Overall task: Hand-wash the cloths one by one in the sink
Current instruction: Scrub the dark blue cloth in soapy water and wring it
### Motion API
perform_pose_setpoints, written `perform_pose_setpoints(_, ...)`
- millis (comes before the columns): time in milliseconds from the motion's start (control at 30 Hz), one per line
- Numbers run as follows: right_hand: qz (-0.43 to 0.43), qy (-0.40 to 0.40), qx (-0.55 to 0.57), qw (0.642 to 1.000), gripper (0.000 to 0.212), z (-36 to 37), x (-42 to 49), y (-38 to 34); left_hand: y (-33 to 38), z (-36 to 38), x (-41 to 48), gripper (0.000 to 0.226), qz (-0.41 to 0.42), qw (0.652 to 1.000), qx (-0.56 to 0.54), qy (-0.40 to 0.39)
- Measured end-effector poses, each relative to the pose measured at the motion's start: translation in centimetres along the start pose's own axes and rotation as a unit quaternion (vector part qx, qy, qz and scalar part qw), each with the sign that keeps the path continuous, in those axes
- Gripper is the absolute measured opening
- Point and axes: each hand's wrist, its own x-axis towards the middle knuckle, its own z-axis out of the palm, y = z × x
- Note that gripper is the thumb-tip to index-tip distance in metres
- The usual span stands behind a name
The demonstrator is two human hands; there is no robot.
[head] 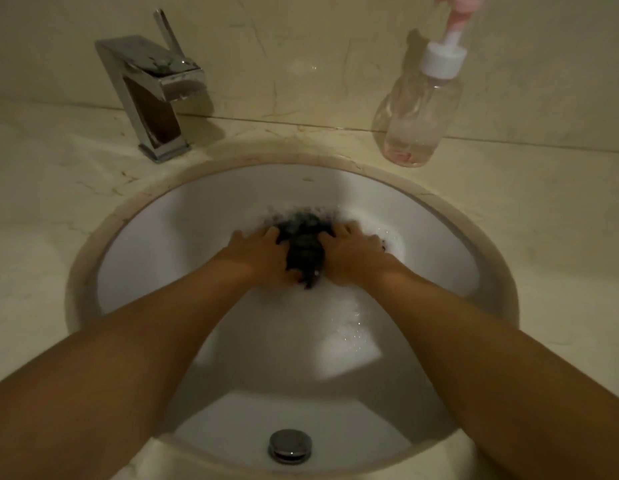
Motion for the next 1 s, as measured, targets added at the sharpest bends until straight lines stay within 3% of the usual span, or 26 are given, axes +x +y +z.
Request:
perform_pose_setpoints(100, -0.009, -0.047, 0.160, 0.986, 0.032, -0.8, -0.5, -1.7, 0.7, -0.8, -0.3, 0.056, -0.042, 0.999, -0.010, 0.017)
perform_pose_setpoints(167, -0.022, -0.102, 0.349, 0.931, 0.026, -1.8, -0.9, -2.2, 0.7, -1.2, -0.2, 0.034, -0.034, 0.997, -0.053, 0.036)
perform_pose_setpoints(233, 0.026, -0.063, 0.508, 0.859, 0.024, -2.9, -0.8, -1.4, 0.4, -1.3, -0.3, 0.022, -0.014, 0.979, -0.199, 0.046)
perform_pose_setpoints(333, 0.125, 0.072, 0.599, 0.787, 0.024, -3.9, -0.2, -0.6, 1.8, -2.7, -0.2, 0.025, -0.037, 0.856, -0.502, 0.120)
perform_pose_setpoints(467, 0.111, 0.092, 0.703, 0.697, 0.020, -4.9, -2.4, -4.1, 2.3, -4.4, -0.4, 0.023, -0.090, 0.728, -0.633, 0.248)
perform_pose_setpoints(533, 0.092, 0.079, 0.723, 0.680, 0.016, -4.9, -3.0, -6.0, 1.2, -5.0, -0.7, 0.022, -0.096, 0.707, -0.662, 0.230)
perform_pose_setpoints(600, 0.086, 0.118, 0.741, 0.655, 0.016, -4.8, -2.5, -6.2, 1.6, -5.6, -1.8, 0.025, -0.099, 0.710, -0.664, 0.213)
perform_pose_setpoints(667, 0.117, 0.156, 0.757, 0.623, 0.022, -5.1, -1.6, -4.8, 3.9, -6.1, -3.6, 0.025, -0.079, 0.679, -0.698, 0.216)
perform_pose_setpoints(700, 0.132, 0.163, 0.753, 0.624, 0.026, -5.2, -1.2, -3.7, 5.1, -6.3, -4.3, 0.024, -0.063, 0.676, -0.701, 0.218)
perform_pose_setpoints(767, 0.158, 0.161, 0.741, 0.632, 0.033, -5.4, -1.6, -2.4, 6.7, -6.1, -5.0, 0.023, -0.037, 0.705, -0.668, 0.236)
perform_pose_setpoints(867, 0.140, 0.094, 0.773, 0.612, 0.028, -5.6, -3.3, -4.6, 4.6, -6.0, -3.7, 0.025, -0.070, 0.688, -0.683, 0.236)
perform_pose_setpoints(933, 0.101, 0.105, 0.744, 0.652, 0.022, -5.0, -3.0, -6.1, 2.9, -6.2, -3.2, 0.022, -0.107, 0.673, -0.696, 0.224)
perform_pose_setpoints(1000, 0.096, 0.125, 0.733, 0.662, 0.025, -5.1, -2.0, -5.5, 3.5, -5.9, -3.8, 0.026, -0.104, 0.667, -0.708, 0.208)
